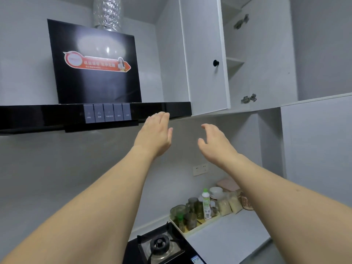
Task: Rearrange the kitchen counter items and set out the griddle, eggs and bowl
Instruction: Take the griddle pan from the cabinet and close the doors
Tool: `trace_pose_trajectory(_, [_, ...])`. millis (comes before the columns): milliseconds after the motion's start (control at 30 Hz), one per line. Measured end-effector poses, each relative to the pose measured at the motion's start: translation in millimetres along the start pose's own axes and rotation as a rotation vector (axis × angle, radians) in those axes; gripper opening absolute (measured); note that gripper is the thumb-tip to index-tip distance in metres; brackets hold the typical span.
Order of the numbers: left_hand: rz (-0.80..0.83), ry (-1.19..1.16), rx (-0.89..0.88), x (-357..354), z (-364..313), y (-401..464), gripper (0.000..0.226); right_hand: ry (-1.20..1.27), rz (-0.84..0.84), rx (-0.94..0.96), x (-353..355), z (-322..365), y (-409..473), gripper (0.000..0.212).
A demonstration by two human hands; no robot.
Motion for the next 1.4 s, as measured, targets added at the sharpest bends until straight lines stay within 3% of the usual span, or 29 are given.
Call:
trace_pose_trajectory(300, [-0.115, -0.129, -0.111, -14.4, -50.2, 97.3, 0.051, -0.287, -0.143, 0.125, 60.3, -56.4, 65.0, 0.049])
trace_pose_trajectory(533, [-0.199, -0.190, -0.183, -20.8, -83.8, 199.5, 0.050, -0.618, -0.193, 0.293, 91.4, -96.0, 133.5, 0.057])
trace_pose_trajectory(633, [-0.225, -0.194, -0.211, -23.7, -97.3, 234.5, 0.047, -0.808, -0.074, 0.330, 89.9, -115.5, 158.5, 0.069])
trace_pose_trajectory(733, [-0.188, -0.196, -0.224, -33.7, -107.9, 271.9, 0.044, -0.976, 0.054, 0.224, 88.9, -141.5, 183.4, 0.086])
trace_pose_trajectory(933, [-0.097, -0.193, -0.273, -69.5, -122.2, 328.7, 0.045, -0.849, 0.102, 0.192, 92.3, -182.1, 219.3, 0.099])
trace_pose_trajectory(1167, [-0.254, -0.228, -0.318, -100.9, -151.4, 356.9, 0.020, -0.727, 0.136, 0.301, 99.8, -212.9, 231.0, 0.103])
trace_pose_trajectory(1400, [-0.333, -0.175, -0.327, -130.0, -200.1, 379.8, 0.024, -0.745, 0.127, 0.301, 112.8, -278.2, 240.1, 0.104])
Point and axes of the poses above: each hand's wrist, its own y-axis towards the middle knuckle, its own x-axis out of the back of the hand, z = x × y, the point moved 4 cm from there along y, towards the middle knuckle, and after that the axes turned 14 degrees about x, right-handed, at the moved point
